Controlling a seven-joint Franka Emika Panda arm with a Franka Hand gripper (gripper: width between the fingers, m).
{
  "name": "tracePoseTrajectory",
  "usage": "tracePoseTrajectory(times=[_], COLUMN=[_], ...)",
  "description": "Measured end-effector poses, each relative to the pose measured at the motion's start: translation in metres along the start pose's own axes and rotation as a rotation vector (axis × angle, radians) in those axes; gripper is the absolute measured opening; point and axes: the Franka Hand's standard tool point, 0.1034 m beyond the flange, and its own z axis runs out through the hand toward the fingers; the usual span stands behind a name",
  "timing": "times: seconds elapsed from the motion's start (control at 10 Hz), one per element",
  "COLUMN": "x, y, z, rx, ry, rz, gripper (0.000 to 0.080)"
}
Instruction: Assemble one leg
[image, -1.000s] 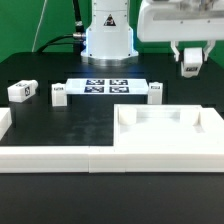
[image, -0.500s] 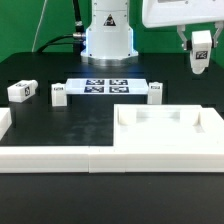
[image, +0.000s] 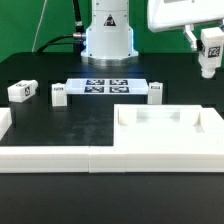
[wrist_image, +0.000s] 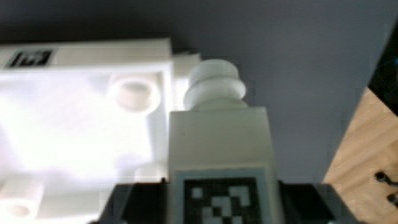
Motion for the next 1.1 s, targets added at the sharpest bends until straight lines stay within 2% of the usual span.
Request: tracePoseTrajectory(times=[0.1, 0.5, 0.6, 0.7, 0.8, 0.9, 1.1], x=[0.004, 0.003, 0.009, 0.021, 0.036, 0.044, 0.055], y=[-0.001, 0.001, 0.009, 0.020, 0.025, 0.024, 0.027], z=[-0.001, 0.000, 0.005, 0.014, 0.023, 0.028, 0.029], rx=[0.002, 0.000, -0.007, -0.021, -0.029, -0.029, -0.034], ry=[0.008, 0.006, 0.014, 0.025, 0.038, 0.044, 0.054], rz=[-0.015, -0.027, -0.088, -0.141, -0.162, -0.176, -0.224], gripper=[0.0289, 0.0290, 0.0290, 0.0290, 0.0290, 0.0290, 0.0290])
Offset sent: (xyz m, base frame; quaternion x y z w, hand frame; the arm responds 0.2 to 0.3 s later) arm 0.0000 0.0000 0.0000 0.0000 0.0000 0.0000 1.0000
